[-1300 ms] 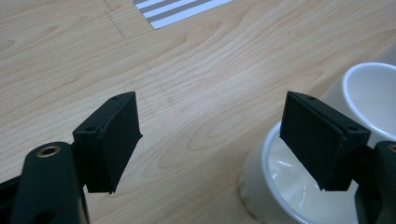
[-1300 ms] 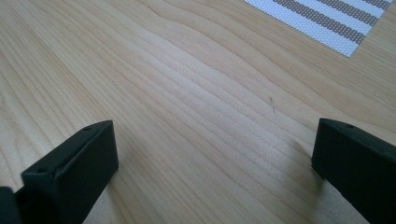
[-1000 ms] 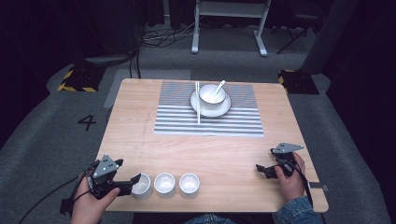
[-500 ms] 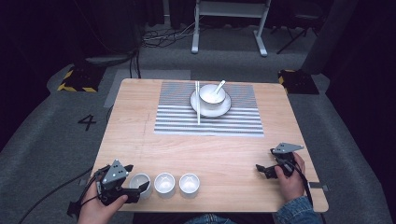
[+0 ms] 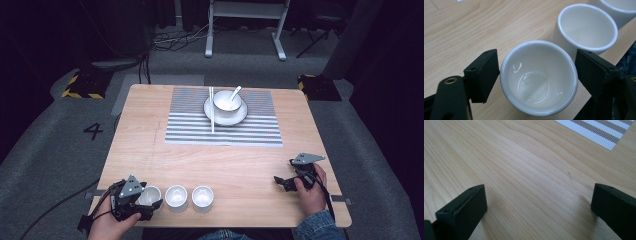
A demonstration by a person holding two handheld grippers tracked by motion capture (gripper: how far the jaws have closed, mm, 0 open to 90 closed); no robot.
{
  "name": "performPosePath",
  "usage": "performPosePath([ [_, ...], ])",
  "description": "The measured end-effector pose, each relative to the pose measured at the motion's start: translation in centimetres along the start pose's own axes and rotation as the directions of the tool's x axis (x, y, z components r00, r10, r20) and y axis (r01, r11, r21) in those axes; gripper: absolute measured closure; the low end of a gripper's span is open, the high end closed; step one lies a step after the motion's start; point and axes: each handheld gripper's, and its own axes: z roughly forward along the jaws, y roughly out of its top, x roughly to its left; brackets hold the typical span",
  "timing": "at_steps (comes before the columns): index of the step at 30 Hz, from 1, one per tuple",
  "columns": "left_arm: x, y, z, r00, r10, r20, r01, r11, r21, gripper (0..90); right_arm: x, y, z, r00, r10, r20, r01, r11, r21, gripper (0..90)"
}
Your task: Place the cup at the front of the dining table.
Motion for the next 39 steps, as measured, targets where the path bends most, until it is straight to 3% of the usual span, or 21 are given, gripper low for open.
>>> performPosePath([
  [4,0.0,-0.1,0.6,0.9999,0.014,-0.008,-0.013,0.9994,0.033,22.8,0.0,0.0,0.0,1.0,0.0,0.0,0.0,1.0,0.0,0.6],
  [7,0.2,-0.2,1.0,1.0,0.002,0.004,-0.003,0.9991,0.041,22.6,0.0,0.0,0.0,1.0,0.0,0.0,0.0,1.0,0.0,0.6],
  [14,0.3,-0.3,1.2,0.9997,-0.008,0.023,0.007,0.9991,0.042,25.3,0.0,0.0,0.0,1.0,0.0,0.0,0.0,1.0,0.0,0.6],
  [25,0.3,-0.4,1.4,0.9997,-0.008,0.021,0.007,0.9992,0.038,25.6,0.0,0.0,0.0,1.0,0.0,0.0,0.0,1.0,0.0,0.6],
  [34,0.2,-0.3,1.4,0.9998,0.017,0.008,-0.018,0.9985,0.052,26.2,0.0,0.0,0.0,1.0,0.0,0.0,0.0,1.0,0.0,0.6],
  [39,0.1,0.1,1.3,0.9999,0.012,0.002,-0.012,0.9974,0.071,26.5,0.0,0.0,0.0,1.0,0.0,0.0,0.0,1.0,0.0,0.6],
])
